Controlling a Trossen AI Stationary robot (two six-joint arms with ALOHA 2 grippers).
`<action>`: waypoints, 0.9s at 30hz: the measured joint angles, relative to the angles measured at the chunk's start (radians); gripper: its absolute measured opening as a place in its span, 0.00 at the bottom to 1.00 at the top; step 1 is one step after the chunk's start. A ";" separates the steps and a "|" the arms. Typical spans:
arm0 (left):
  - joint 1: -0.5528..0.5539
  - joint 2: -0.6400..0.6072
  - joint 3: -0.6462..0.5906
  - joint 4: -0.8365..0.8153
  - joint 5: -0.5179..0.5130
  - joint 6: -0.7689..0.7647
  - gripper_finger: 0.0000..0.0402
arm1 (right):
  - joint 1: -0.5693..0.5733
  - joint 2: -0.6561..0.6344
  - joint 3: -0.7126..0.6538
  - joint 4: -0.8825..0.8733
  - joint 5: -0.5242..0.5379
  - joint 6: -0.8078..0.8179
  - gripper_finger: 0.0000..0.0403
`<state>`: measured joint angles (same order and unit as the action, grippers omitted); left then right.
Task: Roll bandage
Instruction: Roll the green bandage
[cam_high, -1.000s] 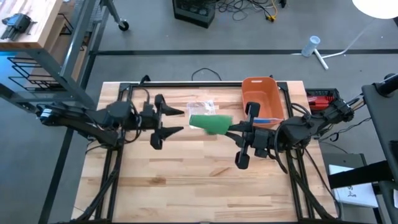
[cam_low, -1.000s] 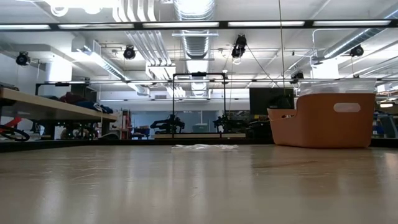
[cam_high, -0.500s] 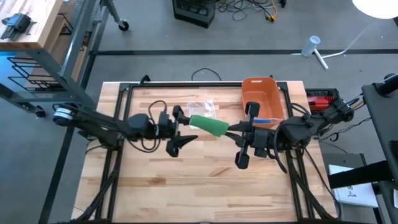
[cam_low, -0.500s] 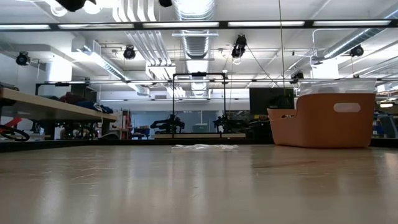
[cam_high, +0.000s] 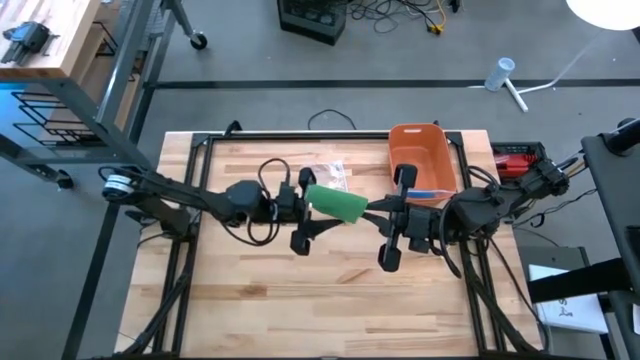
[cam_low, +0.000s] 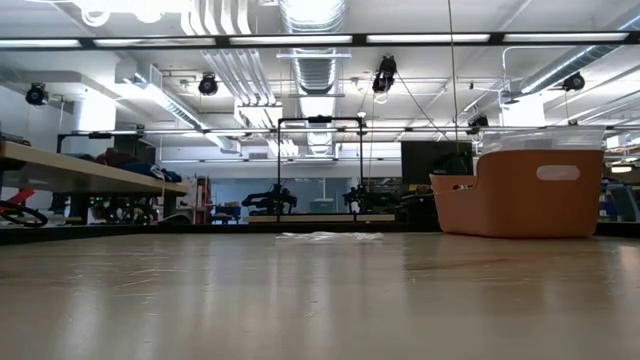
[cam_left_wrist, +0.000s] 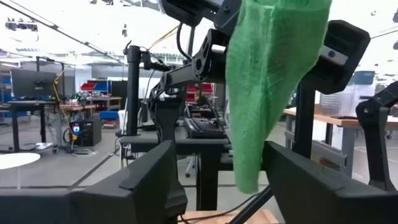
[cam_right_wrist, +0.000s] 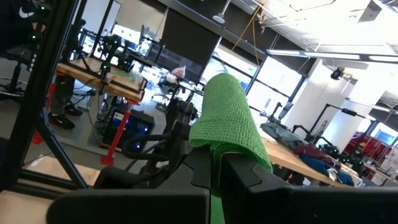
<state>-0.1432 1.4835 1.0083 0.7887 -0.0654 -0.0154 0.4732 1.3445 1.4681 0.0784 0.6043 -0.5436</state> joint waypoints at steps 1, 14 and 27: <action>0.000 0.001 0.000 -0.002 0.000 0.000 0.57 | 0.000 0.000 0.000 -0.001 0.000 -0.004 0.01; 0.001 -0.052 -0.020 -0.058 -0.003 -0.010 0.04 | 0.000 -0.004 -0.001 -0.015 0.000 -0.007 0.01; 0.000 -0.080 -0.119 -0.058 -0.024 -0.042 0.01 | 0.000 -0.063 -0.001 0.005 0.008 -0.077 0.01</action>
<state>-0.1432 1.4036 0.8898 0.7311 -0.0895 -0.0571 0.4732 1.2814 1.4667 0.0830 0.6123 -0.6201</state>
